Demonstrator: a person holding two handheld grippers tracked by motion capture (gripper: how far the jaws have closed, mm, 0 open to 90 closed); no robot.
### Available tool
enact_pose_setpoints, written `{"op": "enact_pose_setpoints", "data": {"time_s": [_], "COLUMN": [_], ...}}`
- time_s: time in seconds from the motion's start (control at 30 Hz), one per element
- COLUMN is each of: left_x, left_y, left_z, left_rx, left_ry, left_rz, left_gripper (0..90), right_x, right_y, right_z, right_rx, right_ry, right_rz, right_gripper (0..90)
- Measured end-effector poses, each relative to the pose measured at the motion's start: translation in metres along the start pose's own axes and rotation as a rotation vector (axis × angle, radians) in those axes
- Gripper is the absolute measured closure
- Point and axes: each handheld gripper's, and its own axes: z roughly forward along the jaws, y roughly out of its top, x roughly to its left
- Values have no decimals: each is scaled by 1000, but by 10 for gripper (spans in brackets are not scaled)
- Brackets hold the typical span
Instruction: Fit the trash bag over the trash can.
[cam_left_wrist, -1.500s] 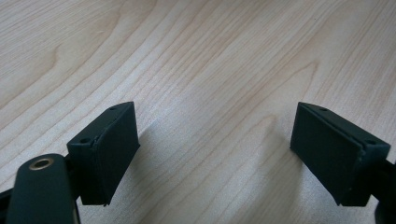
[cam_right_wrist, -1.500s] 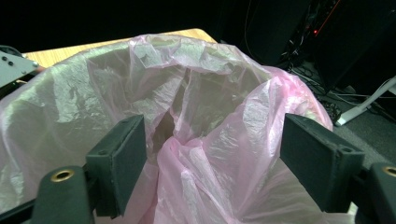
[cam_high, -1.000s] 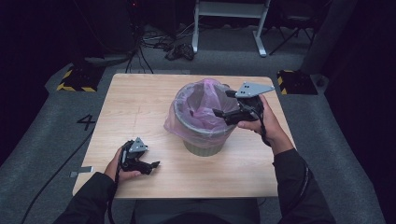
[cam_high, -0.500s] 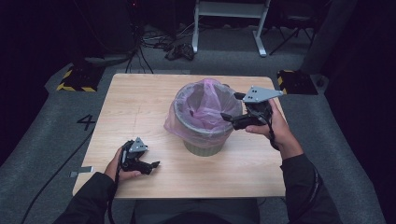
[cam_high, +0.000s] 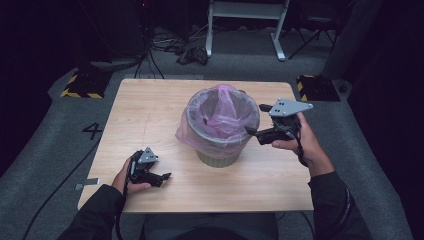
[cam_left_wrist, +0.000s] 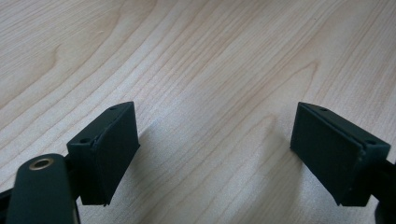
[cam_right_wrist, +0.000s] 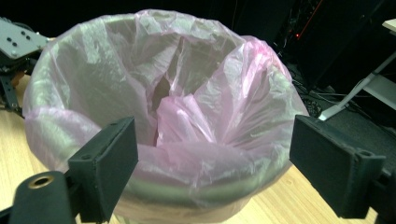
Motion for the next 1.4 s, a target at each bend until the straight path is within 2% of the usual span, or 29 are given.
{"op": "enact_pose_setpoints", "data": {"time_s": [0.23, 0.6, 1.27, 1.4], "left_x": [0, 0, 0, 0], "left_y": [0, 0, 0, 0], "left_z": [0, 0, 0, 0], "left_rx": [-1, 0, 0, 0], "left_ry": [0, 1, 1, 1], "left_rz": [1, 1, 0, 0], "left_gripper": [150, 149, 149, 150], "right_x": [2, 4, 5, 6], "right_y": [-7, -20, -50, -59], "right_z": [-5, -9, 6, 11], "right_rx": [3, 53, 167, 190], "right_ry": [8, -2, -6, 7], "right_rz": [7, -7, -11, 0], "right_gripper": [154, 154, 154, 154]}}
